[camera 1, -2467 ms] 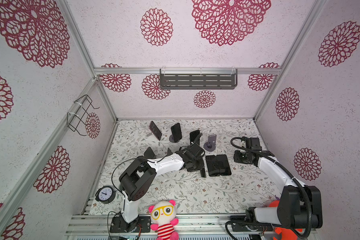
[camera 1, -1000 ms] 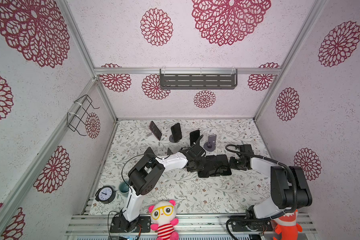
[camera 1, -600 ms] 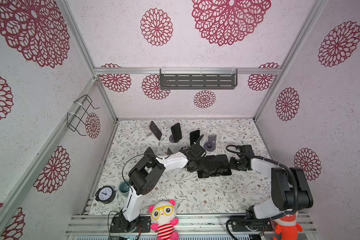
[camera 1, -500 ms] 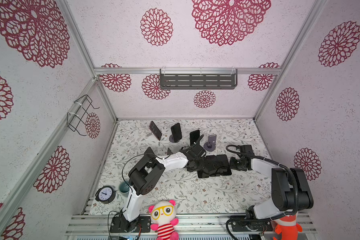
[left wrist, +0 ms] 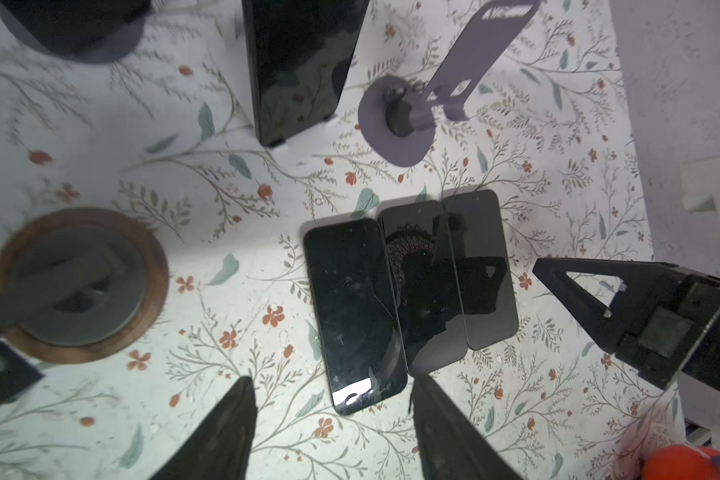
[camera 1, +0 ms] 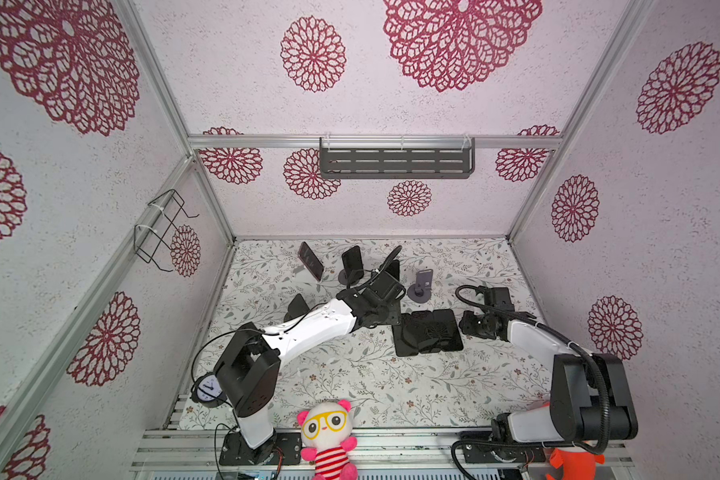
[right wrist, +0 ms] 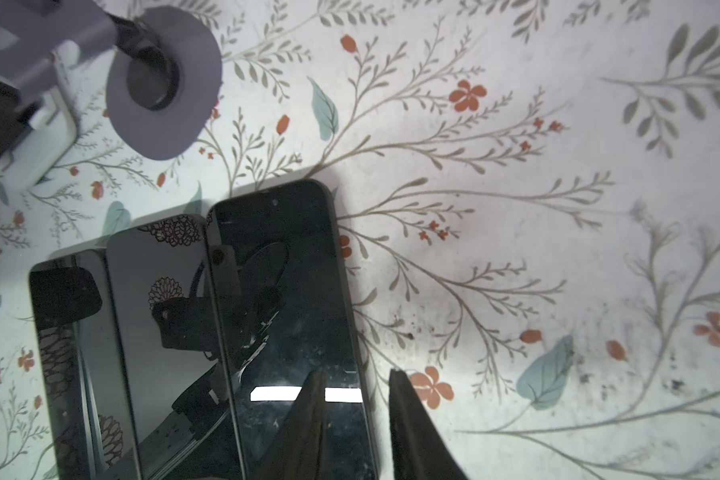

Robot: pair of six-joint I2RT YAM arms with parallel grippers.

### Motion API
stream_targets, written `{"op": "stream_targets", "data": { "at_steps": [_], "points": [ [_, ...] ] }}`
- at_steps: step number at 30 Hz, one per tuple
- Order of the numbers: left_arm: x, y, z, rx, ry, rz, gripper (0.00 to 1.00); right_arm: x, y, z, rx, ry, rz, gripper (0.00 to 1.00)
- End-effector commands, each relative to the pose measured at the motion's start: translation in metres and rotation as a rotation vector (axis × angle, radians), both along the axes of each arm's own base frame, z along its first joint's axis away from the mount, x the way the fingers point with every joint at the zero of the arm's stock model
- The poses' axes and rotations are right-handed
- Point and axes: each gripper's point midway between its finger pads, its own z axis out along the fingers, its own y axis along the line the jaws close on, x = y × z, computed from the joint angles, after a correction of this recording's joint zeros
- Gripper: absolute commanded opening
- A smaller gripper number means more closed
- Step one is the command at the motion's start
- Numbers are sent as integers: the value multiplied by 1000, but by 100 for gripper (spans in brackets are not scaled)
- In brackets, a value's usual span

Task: Remove the phone from the phone stand

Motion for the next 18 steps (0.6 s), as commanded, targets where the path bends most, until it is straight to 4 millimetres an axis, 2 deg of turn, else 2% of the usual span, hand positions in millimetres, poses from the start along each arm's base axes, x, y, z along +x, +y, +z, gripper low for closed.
{"op": "stream_targets", "data": {
  "at_steps": [1, 3, 5, 7, 11, 15, 18],
  "points": [
    [5, 35, 34, 88, -122, -2, 69, 6, 12, 38, -25, -90, 61, 31],
    [6, 57, 51, 96, -145, 17, 71, 7, 22, 55, -32, -131, 93, 31],
    [9, 81, 57, 88, -145, 61, 71, 8, 31, 69, -41, -160, 113, 32],
    [12, 109, 56, 95, -138, 129, 70, 11, 40, 82, -42, -190, 129, 35],
    [10, 155, 56, 96, -135, 264, 70, 20, 68, 108, -55, -254, 191, 49],
    [2, 168, 65, 18, -182, 285, 71, 31, 110, 128, -78, -313, 293, 67],
    [-7, 173, 75, -10, -223, 272, 80, 41, 140, 139, -107, -365, 370, 78]
  ]
}}
